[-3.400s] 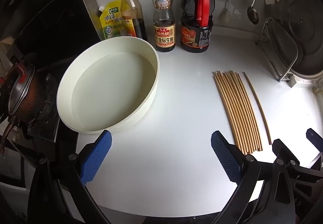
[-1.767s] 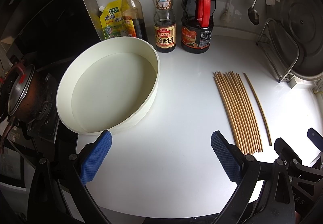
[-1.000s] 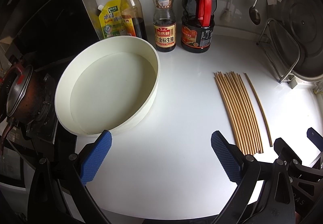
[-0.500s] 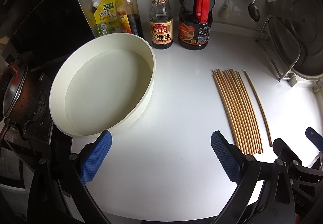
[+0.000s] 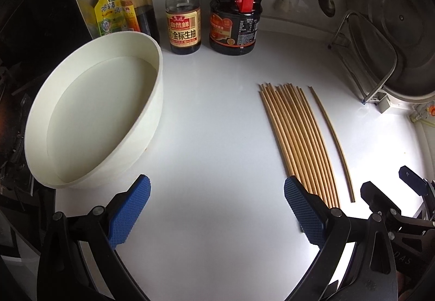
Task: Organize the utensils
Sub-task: 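Close the right tool on one wooden chopstick while the left tool grasps another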
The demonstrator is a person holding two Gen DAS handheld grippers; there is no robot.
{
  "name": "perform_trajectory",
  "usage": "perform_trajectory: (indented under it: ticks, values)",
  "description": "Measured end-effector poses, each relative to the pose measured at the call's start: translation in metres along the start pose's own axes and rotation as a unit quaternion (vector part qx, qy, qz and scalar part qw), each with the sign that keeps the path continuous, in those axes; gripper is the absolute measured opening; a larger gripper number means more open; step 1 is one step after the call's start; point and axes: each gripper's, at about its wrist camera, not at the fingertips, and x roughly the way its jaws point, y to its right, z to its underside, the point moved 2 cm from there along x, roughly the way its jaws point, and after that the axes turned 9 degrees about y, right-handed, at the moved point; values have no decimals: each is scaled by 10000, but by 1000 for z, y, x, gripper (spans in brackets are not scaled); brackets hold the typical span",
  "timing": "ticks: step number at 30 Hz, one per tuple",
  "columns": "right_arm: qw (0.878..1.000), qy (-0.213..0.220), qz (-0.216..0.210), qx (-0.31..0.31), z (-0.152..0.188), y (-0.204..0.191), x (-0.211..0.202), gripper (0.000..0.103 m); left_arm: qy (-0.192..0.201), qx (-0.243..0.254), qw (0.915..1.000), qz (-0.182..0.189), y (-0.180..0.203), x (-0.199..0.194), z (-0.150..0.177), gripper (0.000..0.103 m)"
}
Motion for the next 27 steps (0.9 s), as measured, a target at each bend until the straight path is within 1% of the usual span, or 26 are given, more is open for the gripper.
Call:
perform_trajectory:
  ticks: [4, 8, 12, 14, 17, 21, 27]
  values:
    - [9995, -48, 282, 150, 5, 33, 22, 94, -174, -147, 9997, 118, 14, 29, 6, 97]
    - [9995, -58, 288, 106, 11, 50, 44, 94, -140, -172, 9998, 6, 27, 51, 8, 97]
    - [9994, -58, 328, -82, 13, 55, 63, 94, -192, -180, 9996, -78, 36, 66, 12, 97]
    - [9997, -98, 223, -84, 13, 58, 73, 94, -190, -222, 9995, -81, 38, 71, 14, 97]
    - [9994, -67, 239, -227, 14, 57, 83, 94, -152, -279, 9994, -162, 38, 77, 15, 97]
    - [9995, -28, 183, -272, 12, 57, 92, 94, -179, -388, 9989, -192, 38, 86, 16, 97]
    - [9994, -6, 147, -314, 11, 58, 100, 94, -185, -393, 9986, -289, 40, 94, 15, 97]
